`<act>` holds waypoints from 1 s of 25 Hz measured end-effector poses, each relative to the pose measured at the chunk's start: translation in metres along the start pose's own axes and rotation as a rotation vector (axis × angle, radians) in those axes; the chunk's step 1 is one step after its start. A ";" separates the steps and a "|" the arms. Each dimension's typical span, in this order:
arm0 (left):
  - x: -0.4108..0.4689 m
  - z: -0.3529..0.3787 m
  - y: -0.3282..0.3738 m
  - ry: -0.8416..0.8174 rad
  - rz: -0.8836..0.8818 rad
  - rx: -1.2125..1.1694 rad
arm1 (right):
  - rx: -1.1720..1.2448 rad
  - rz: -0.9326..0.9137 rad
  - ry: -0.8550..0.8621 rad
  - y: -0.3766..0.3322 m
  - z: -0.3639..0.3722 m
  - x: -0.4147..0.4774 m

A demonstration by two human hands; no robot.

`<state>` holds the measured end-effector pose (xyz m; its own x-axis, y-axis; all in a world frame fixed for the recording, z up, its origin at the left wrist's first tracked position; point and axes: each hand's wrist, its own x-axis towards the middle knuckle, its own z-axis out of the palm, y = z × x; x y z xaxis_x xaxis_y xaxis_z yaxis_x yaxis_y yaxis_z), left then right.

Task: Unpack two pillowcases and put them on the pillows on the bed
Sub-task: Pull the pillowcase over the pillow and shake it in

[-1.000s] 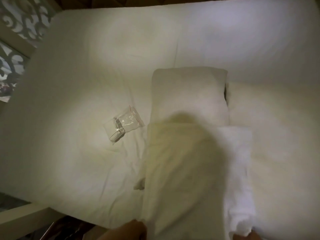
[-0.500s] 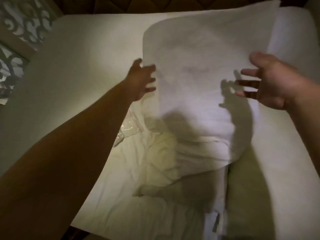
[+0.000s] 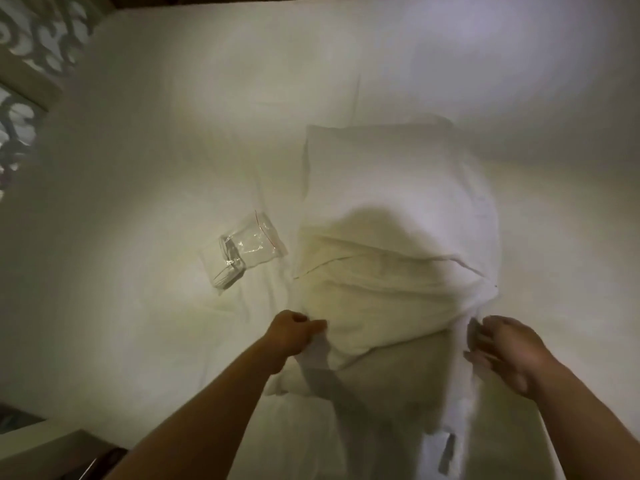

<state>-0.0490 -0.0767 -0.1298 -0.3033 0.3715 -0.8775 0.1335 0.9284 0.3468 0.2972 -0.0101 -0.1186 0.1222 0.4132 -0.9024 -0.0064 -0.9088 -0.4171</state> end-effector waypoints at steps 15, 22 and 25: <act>-0.015 -0.046 0.043 -0.122 0.139 -0.758 | 0.836 -0.096 -0.203 -0.021 0.011 -0.013; -0.003 -0.043 -0.017 0.260 0.129 0.250 | -0.292 0.047 -0.021 0.048 -0.036 -0.038; 0.003 -0.032 -0.037 0.233 0.101 0.431 | -0.557 0.092 0.042 0.073 -0.045 -0.028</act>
<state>-0.0847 -0.1097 -0.1343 -0.4653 0.4975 -0.7321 0.5361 0.8165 0.2142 0.3379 -0.0902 -0.1190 0.1853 0.3386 -0.9225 0.5044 -0.8384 -0.2063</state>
